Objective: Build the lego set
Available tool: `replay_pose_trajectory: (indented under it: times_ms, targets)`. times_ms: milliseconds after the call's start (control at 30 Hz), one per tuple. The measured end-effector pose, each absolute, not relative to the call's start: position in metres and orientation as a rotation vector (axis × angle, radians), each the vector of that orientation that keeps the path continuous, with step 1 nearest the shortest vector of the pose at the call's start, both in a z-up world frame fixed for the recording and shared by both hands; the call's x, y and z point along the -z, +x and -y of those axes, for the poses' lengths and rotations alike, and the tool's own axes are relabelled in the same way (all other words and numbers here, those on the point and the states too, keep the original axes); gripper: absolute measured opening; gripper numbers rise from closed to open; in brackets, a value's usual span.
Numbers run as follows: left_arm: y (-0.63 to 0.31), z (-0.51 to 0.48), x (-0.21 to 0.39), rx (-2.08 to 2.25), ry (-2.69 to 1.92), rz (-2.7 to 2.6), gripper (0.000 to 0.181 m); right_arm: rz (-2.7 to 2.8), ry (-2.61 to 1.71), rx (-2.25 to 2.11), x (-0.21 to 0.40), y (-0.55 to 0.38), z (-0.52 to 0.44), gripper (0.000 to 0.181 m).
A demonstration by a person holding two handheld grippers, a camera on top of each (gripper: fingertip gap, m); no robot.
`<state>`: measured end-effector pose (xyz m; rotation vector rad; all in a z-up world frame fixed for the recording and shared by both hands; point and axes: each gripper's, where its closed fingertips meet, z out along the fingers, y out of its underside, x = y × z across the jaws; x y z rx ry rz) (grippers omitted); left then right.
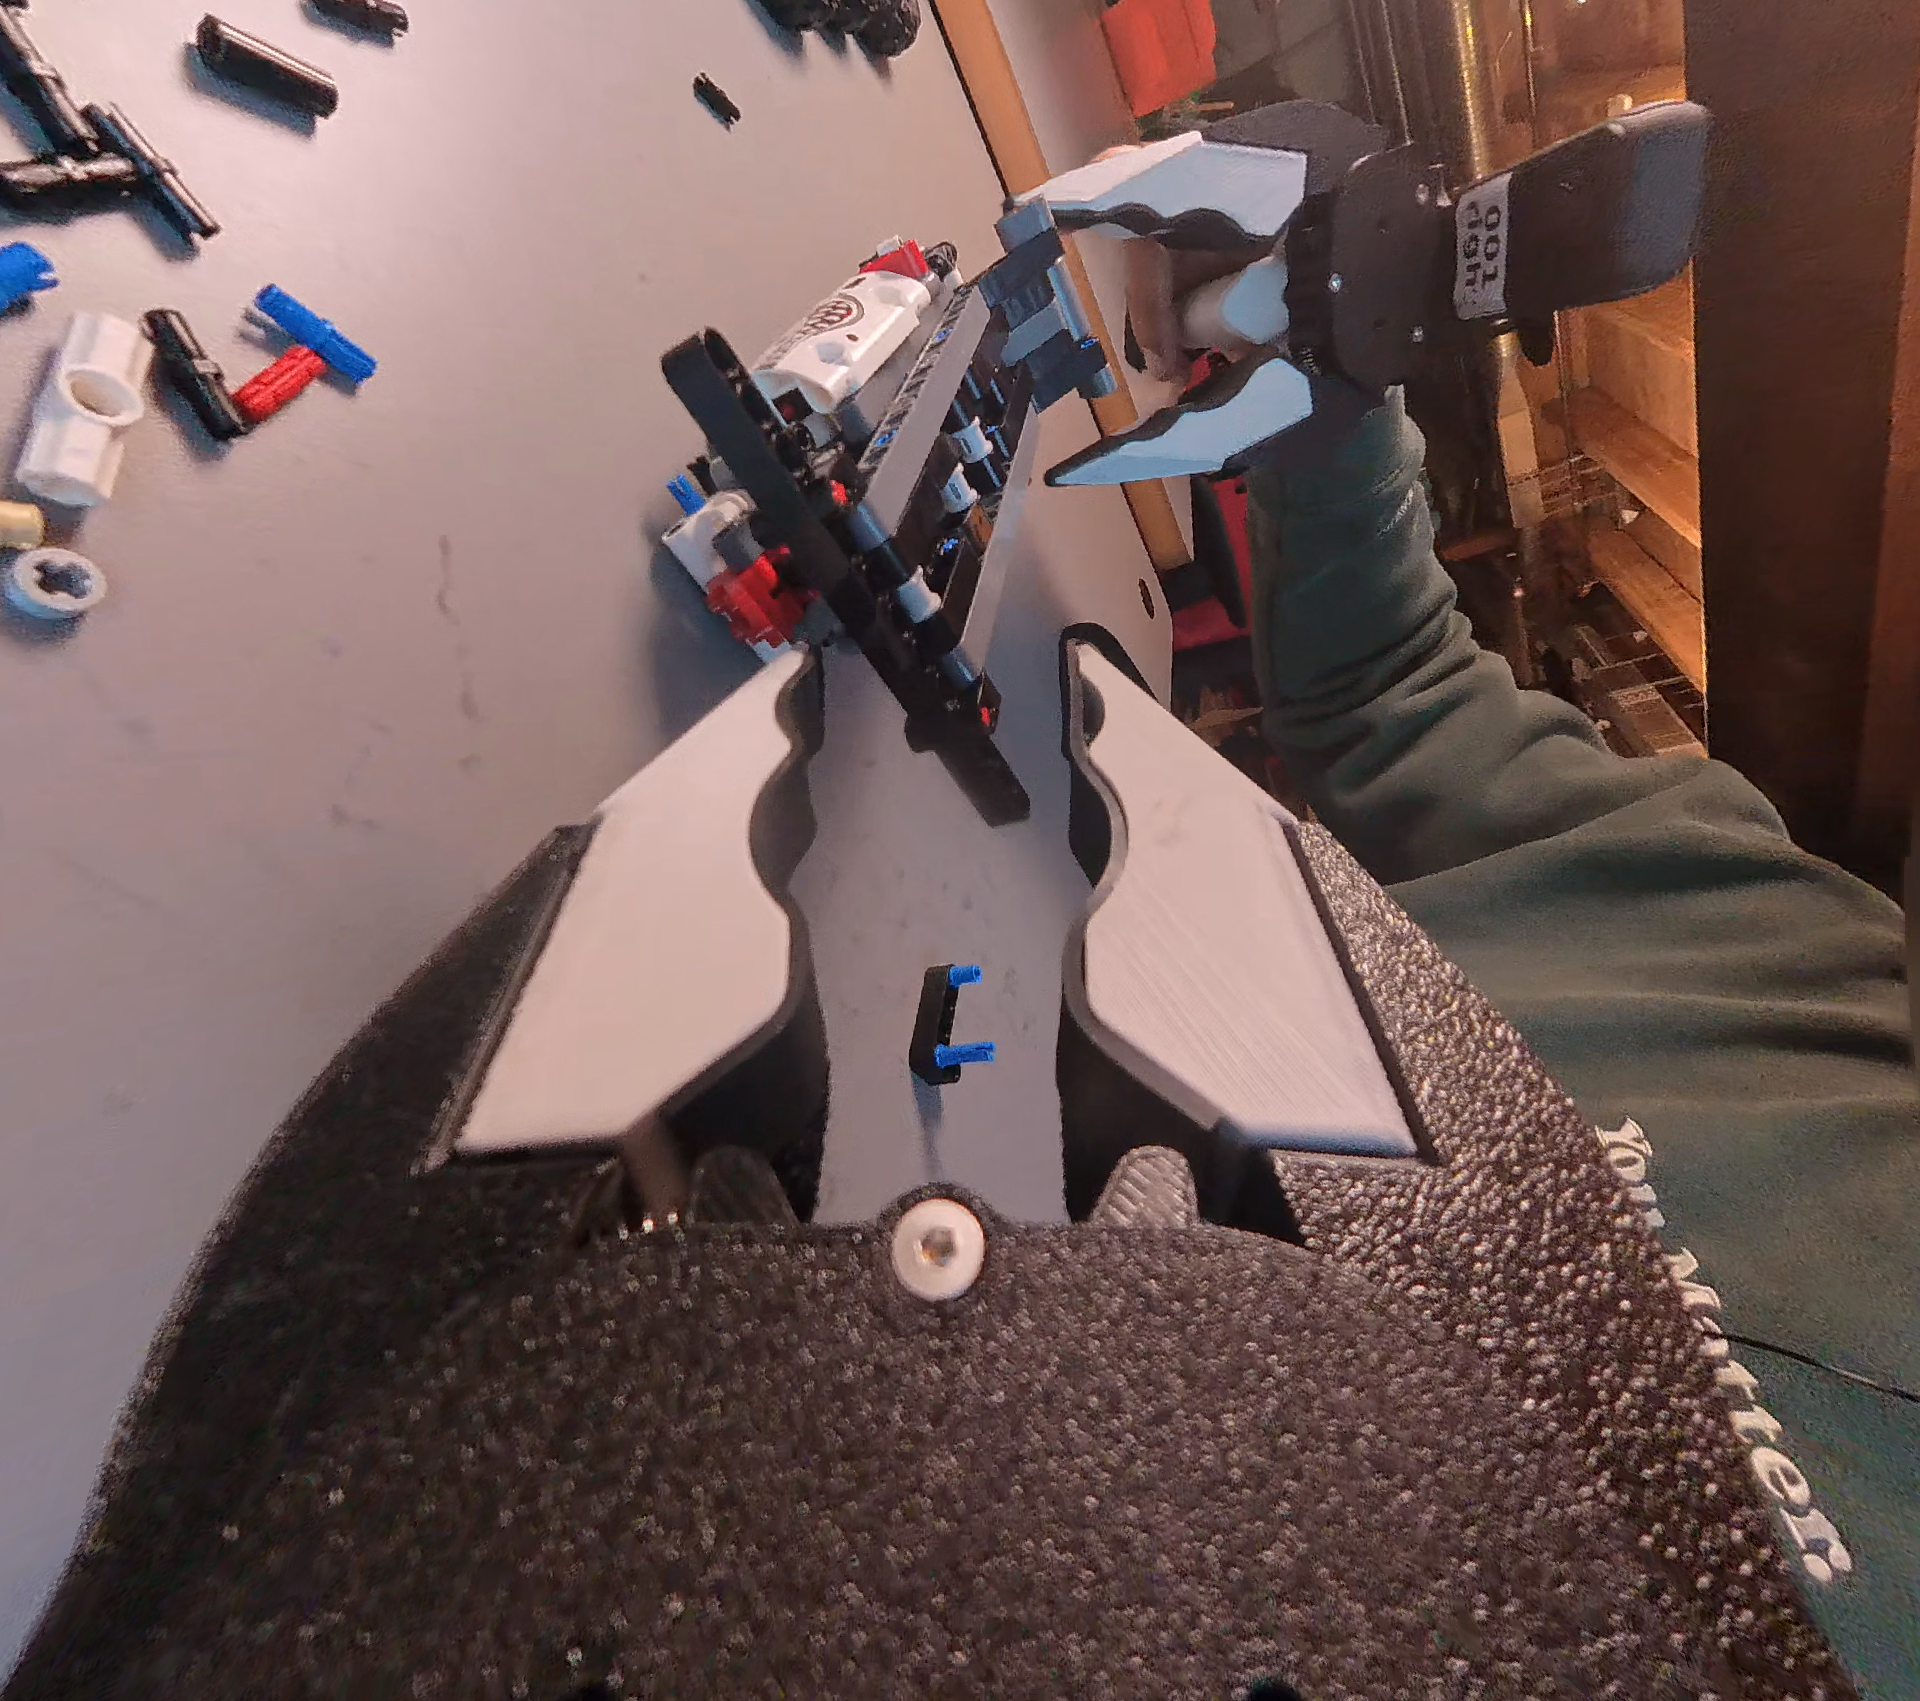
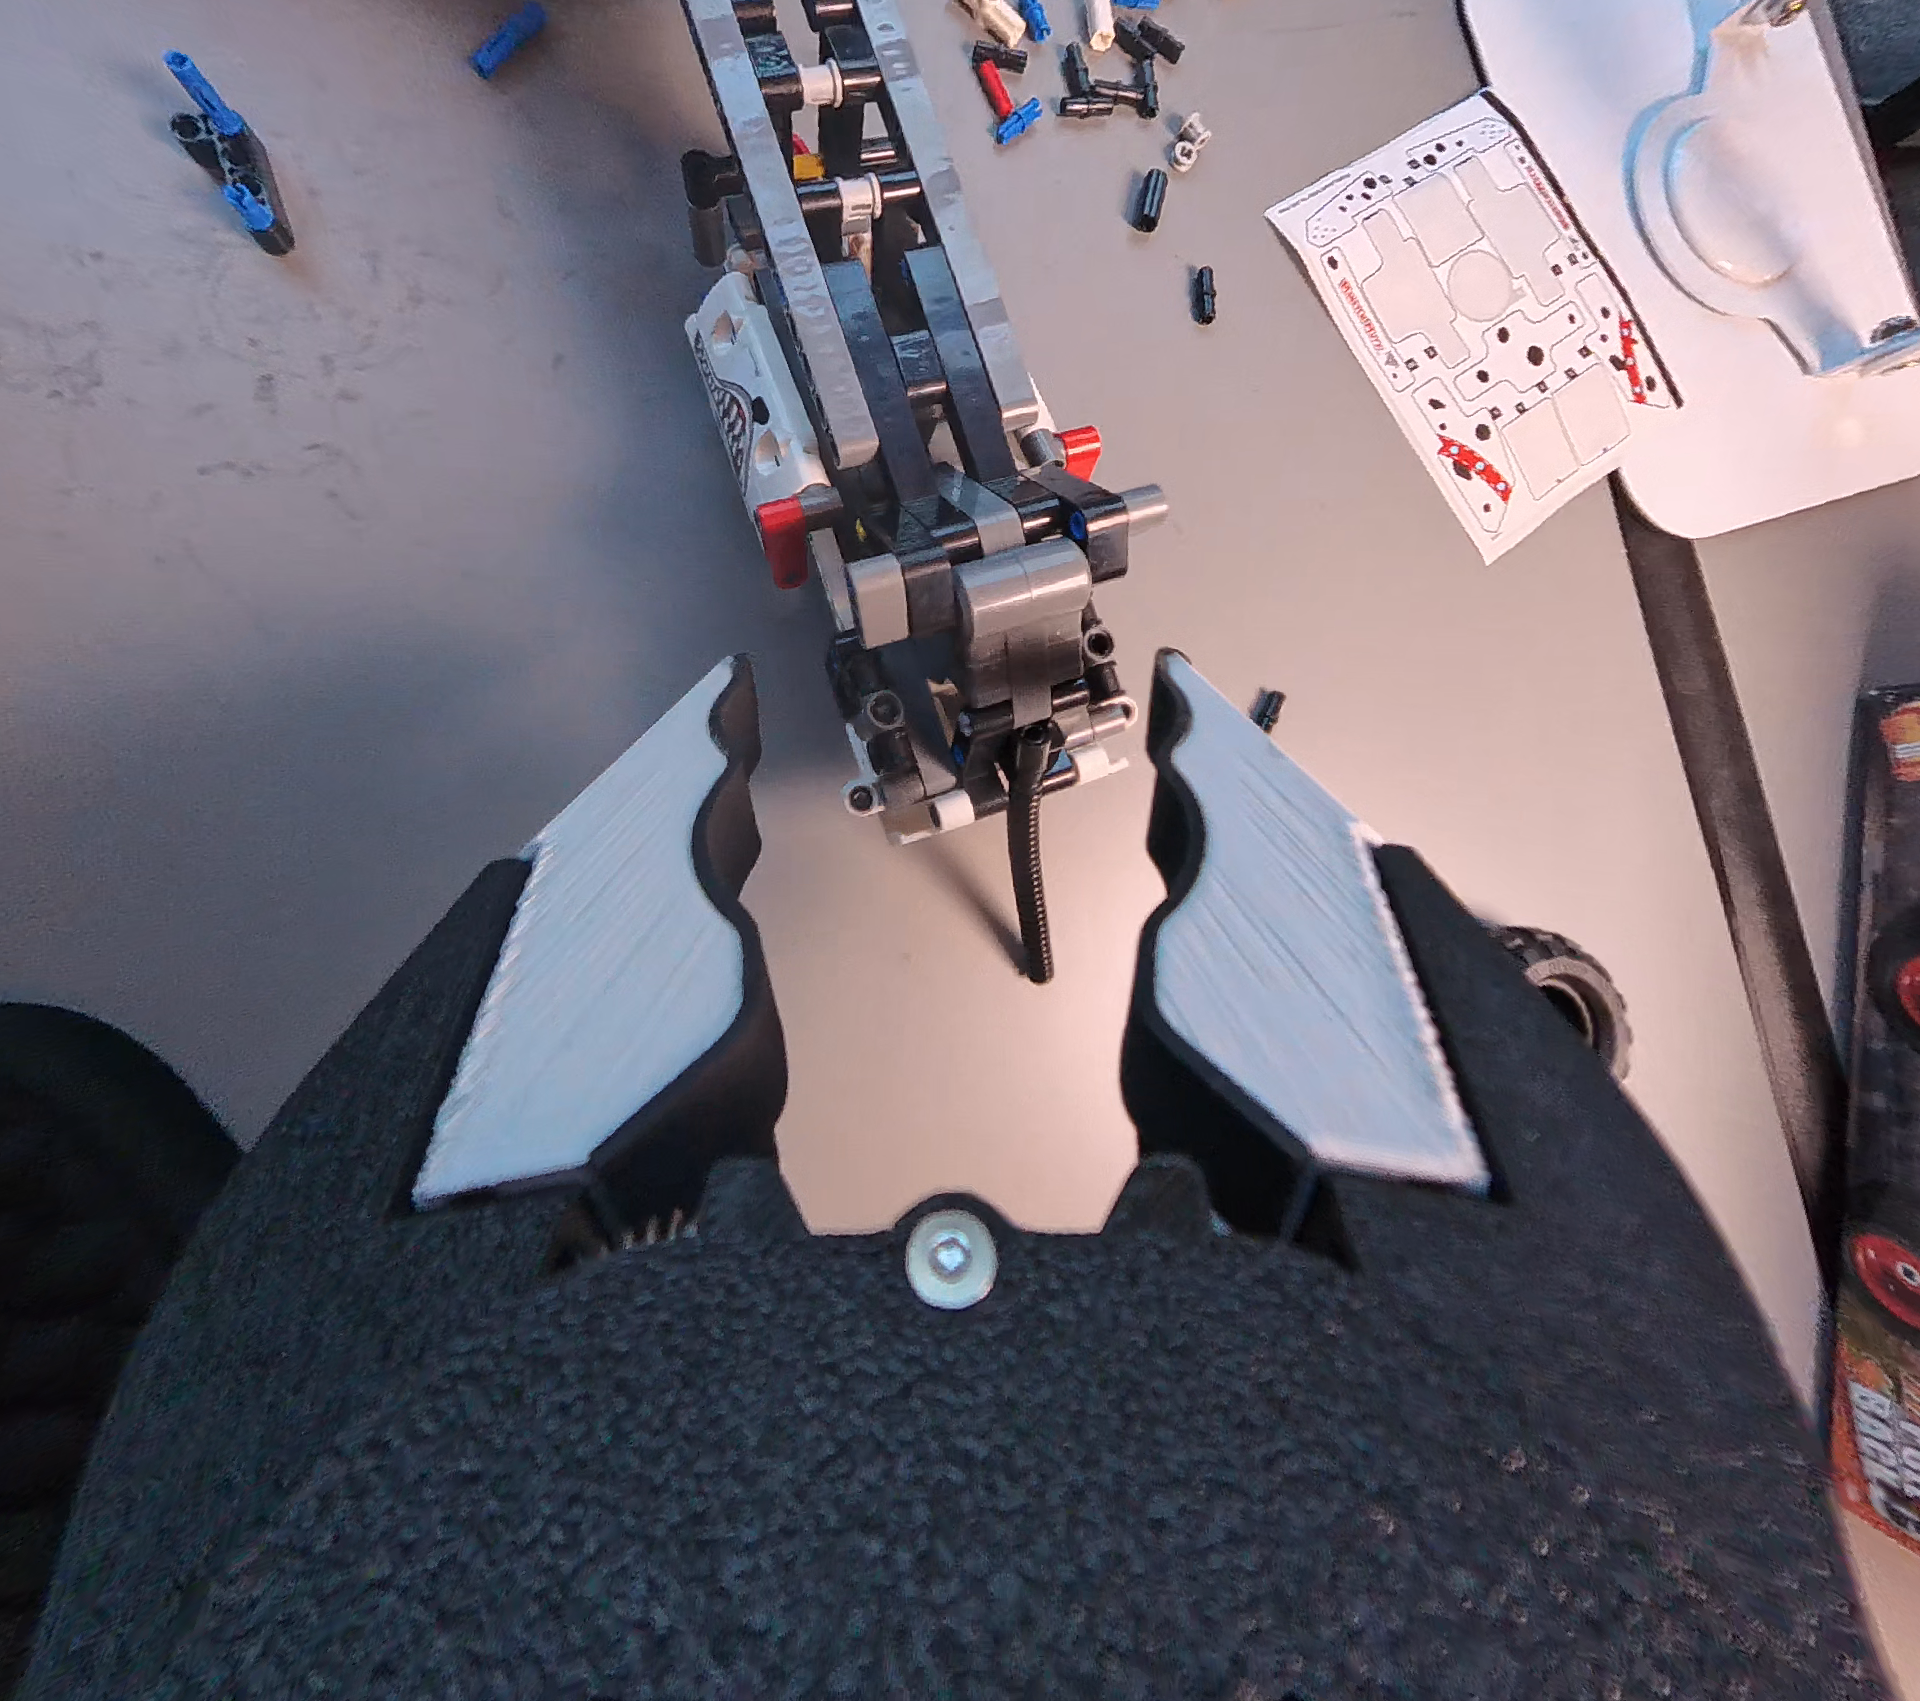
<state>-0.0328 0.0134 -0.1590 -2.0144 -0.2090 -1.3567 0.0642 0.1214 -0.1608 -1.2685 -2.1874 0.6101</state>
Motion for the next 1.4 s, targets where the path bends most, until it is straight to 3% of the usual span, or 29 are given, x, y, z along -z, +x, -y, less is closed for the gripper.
replay_pose_trajectory:
  times_ms: [133,233,400,1000,1400]
  targets:
    - [-0.031,-0.001,0.155,1.313,-2.009,0.153,0.044,2.210,-1.278,-0.619,0.170,0.055,-0.125,0.074]
    - [-0.027,0.011,0.156,1.302,-2.002,0.110,0.042,2.225,-1.265,-0.596,0.174,0.056,-0.123,0.053]
    - [-0.033,0.020,0.158,1.268,-1.976,0.094,0.042,2.193,-1.331,-0.576,0.172,0.079,-0.107,0.044]
    - [-0.011,0.047,0.169,0.913,-2.100,-0.230,0.039,1.844,-1.452,-0.495,0.168,0.099,-0.065,0.043]
    - [0.038,0.084,0.196,0.824,-2.197,-0.704,0.040,2.084,-1.315,-0.608,0.169,0.094,-0.092,0.043]
